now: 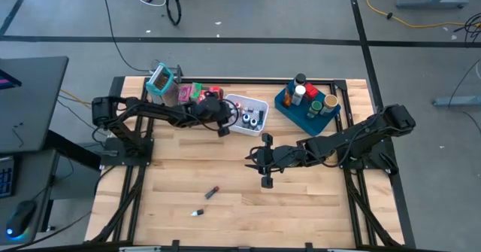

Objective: Pick & Place Kitchen Items
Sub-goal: Put the small black food coloring bottle into the white bin, then put the medium red food coloring bottle into the white bin

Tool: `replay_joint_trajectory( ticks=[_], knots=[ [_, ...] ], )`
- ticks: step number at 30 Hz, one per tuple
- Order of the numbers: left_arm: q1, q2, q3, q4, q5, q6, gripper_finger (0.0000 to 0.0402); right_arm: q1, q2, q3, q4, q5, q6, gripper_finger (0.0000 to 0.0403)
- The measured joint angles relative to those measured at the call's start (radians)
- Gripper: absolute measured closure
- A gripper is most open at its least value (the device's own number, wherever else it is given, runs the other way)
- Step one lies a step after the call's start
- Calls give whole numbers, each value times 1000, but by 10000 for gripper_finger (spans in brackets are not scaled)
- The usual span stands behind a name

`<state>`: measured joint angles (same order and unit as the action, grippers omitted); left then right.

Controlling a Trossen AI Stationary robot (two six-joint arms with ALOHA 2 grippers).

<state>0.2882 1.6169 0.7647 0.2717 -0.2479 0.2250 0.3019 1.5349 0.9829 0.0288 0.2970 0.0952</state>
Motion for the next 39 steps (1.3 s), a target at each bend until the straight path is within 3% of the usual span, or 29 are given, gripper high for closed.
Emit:
replay_joint_trajectory(
  ticks=[8, 12, 16, 22, 33, 39],
  knots=[
    [-12, -1, 0, -34, -2, 3, 219, 0, 0, 0, 0, 0, 0, 279],
    [-45, -11, 7, -32, -52, -15, 198, 0, 0, 0, 0, 0, 0, 279],
    [-106, -67, 43, -115, -107, -52, 200, 0, 0, 0, 0, 0, 0, 279],
    [-227, -200, 88, -246, -98, -128, 217, 1, 3, 0, -1, 0, 26, 279],
    [-460, -560, 97, -547, -106, -389, 240, 21, 31, 0, 48, -20, 19, 279],
    [-649, -612, 94, -621, -108, -469, 251, 21, 32, 0, 62, -27, 59, 279]
  ],
)
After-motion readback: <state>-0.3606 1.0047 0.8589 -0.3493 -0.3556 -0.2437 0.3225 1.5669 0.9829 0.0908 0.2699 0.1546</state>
